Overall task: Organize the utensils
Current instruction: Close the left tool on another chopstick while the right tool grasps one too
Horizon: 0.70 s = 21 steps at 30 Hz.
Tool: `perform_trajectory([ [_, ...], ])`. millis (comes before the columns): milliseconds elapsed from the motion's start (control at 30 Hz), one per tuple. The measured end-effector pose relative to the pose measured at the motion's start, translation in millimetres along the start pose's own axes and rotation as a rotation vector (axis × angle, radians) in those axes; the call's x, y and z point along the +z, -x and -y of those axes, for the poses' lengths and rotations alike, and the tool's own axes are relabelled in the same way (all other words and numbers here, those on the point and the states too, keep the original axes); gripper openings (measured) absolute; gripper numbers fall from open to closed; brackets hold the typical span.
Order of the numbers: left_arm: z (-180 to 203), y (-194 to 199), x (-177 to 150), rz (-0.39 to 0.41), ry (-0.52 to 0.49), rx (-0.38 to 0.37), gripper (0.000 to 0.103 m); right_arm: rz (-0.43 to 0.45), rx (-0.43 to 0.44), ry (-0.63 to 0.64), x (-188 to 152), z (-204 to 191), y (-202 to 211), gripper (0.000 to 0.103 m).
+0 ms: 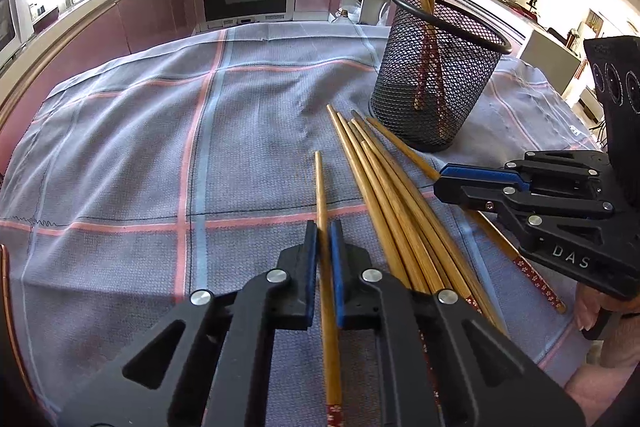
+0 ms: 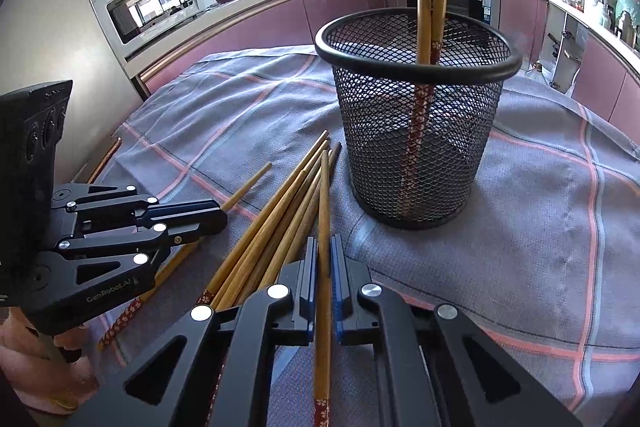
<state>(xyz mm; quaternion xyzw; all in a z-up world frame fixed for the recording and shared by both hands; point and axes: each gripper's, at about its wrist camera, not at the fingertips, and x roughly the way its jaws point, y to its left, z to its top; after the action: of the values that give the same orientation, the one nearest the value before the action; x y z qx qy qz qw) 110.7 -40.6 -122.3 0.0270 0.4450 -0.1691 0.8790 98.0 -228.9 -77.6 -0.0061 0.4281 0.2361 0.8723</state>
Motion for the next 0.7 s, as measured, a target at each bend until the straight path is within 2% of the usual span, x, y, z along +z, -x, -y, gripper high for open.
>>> perform_trajectory([
  [333,2,10,0,0.020,-0.005,-0.006,0.007,0.039,0.028,0.015,1,-5,17,0.006],
  [700,6,37,5,0.081,-0.011,-0.026,0.007,0.099,0.063,0.025,2,-8,41,0.006],
])
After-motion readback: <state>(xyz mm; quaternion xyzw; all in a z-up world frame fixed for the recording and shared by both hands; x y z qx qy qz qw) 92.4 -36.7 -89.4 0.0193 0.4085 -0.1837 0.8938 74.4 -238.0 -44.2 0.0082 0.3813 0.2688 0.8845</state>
